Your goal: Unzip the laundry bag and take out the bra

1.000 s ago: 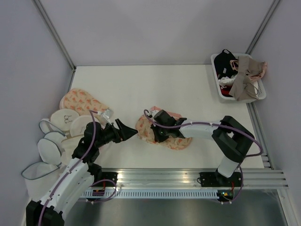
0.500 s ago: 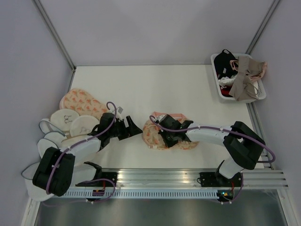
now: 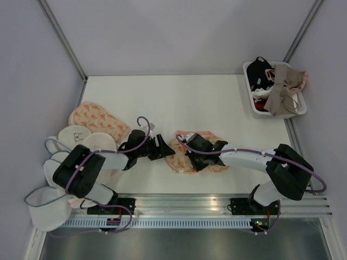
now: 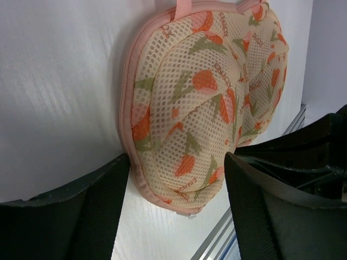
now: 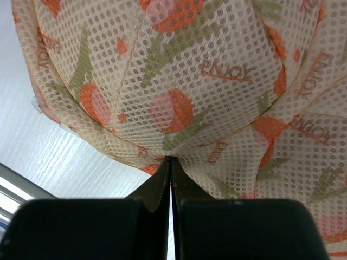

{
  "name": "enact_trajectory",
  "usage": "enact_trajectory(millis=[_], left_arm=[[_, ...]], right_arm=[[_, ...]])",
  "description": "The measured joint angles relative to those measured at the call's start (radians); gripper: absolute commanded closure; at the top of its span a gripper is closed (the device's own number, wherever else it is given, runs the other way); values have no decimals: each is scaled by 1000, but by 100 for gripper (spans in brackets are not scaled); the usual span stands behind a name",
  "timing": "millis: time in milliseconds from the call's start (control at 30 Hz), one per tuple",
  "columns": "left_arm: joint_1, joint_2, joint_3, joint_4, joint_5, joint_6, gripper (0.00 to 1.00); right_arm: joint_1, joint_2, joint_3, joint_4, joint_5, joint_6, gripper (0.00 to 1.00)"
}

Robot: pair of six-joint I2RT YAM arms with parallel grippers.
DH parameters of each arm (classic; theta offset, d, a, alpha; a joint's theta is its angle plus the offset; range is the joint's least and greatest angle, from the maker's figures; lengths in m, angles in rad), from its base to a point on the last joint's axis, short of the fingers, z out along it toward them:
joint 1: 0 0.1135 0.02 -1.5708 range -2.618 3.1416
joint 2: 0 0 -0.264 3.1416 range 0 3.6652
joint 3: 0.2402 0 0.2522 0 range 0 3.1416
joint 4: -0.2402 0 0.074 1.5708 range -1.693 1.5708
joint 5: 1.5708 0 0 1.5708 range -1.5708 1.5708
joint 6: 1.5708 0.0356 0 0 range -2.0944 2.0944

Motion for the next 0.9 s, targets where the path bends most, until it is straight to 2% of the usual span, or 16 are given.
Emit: enact_trajectory(millis=[300, 500, 667, 900], left_arm=[[-65, 117, 0, 156, 29, -87, 48], [-92, 188, -1, 293, 83, -165, 79], [-95, 217, 0, 393, 114, -215, 98], [-98, 220, 13, 455, 135, -250, 98]], right_arm=[[0, -108, -26, 18, -4, 24, 100], [1, -126, -47, 39, -7, 43, 100], [1, -232, -85, 50, -2, 67, 100], [1, -478, -93, 77, 44, 109, 100]])
